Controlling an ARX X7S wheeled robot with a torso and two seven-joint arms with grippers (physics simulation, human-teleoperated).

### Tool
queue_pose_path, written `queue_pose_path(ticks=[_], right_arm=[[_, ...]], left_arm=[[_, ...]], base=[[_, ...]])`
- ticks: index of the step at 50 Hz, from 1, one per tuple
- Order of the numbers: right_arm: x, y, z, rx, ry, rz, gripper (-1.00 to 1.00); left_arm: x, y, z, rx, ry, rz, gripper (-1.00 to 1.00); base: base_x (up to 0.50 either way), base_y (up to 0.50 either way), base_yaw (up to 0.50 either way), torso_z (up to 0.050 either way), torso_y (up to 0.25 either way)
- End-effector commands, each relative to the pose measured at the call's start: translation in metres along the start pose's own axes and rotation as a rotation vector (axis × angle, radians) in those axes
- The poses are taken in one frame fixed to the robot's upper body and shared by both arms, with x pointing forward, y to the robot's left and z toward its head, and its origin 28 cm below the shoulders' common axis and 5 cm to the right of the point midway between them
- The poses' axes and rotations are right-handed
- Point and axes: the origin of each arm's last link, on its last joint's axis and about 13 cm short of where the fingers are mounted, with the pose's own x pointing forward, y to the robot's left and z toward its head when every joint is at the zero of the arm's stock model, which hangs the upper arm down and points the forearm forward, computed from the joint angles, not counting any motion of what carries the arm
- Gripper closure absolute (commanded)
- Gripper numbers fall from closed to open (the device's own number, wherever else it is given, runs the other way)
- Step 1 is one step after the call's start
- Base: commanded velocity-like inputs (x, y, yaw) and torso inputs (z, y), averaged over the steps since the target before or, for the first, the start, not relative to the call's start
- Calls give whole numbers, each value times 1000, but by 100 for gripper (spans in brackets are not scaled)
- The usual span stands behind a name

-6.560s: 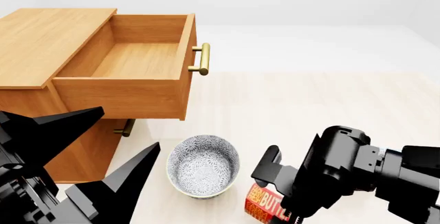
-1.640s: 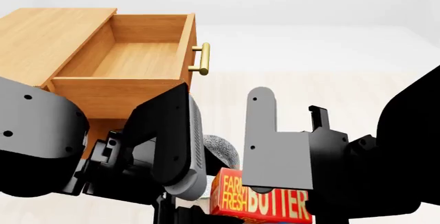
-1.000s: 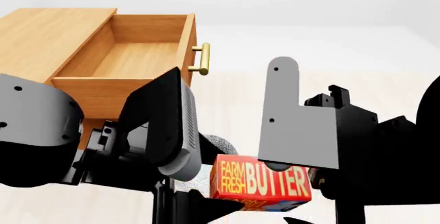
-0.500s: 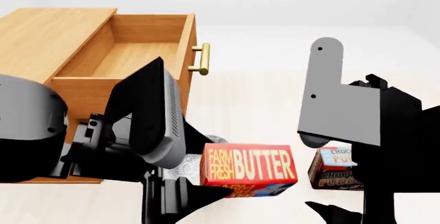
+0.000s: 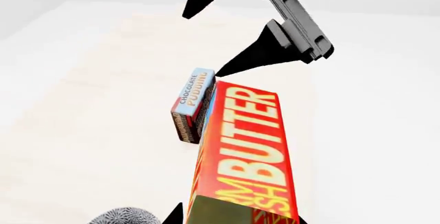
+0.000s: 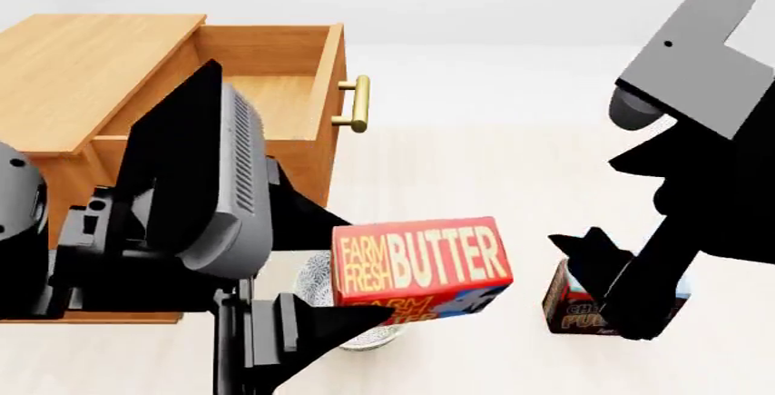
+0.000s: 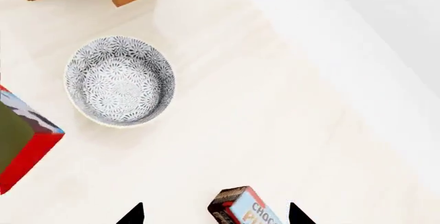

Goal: Put the butter at the back in the top drawer of the cabinet and close it.

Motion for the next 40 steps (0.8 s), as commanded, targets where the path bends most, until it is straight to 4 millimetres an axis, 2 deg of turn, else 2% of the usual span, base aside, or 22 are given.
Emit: queue_pose_path(ticks=[1, 11, 19, 26, 34, 40], right_arm=[[-4, 11, -16, 201, -140, -184, -100], [-7, 21, -27, 212, -197, -198, -100], [-8, 27, -37, 216, -210, -207, -100], [-10, 31, -44, 217, -217, -213, -100], [-9, 33, -50, 218, -213, -225, -100], [-11, 36, -50, 209, -218, -239, -100]], left_arm=[[-15, -8, 13, -13, -89, 75, 100], [-28, -10, 34, -34, -121, 153, 100], [-44, 1, 72, -79, -139, 255, 100], [-53, 20, 103, -122, -161, 333, 100], [-56, 52, 134, -193, -187, 444, 100], [-51, 76, 153, -242, -178, 563, 100]], base=[[0, 0, 0, 0, 0], [0, 0, 0, 0, 1], [0, 0, 0, 1, 1], [0, 0, 0, 0, 0], [0, 0, 0, 0, 1], [0, 0, 0, 2, 0]])
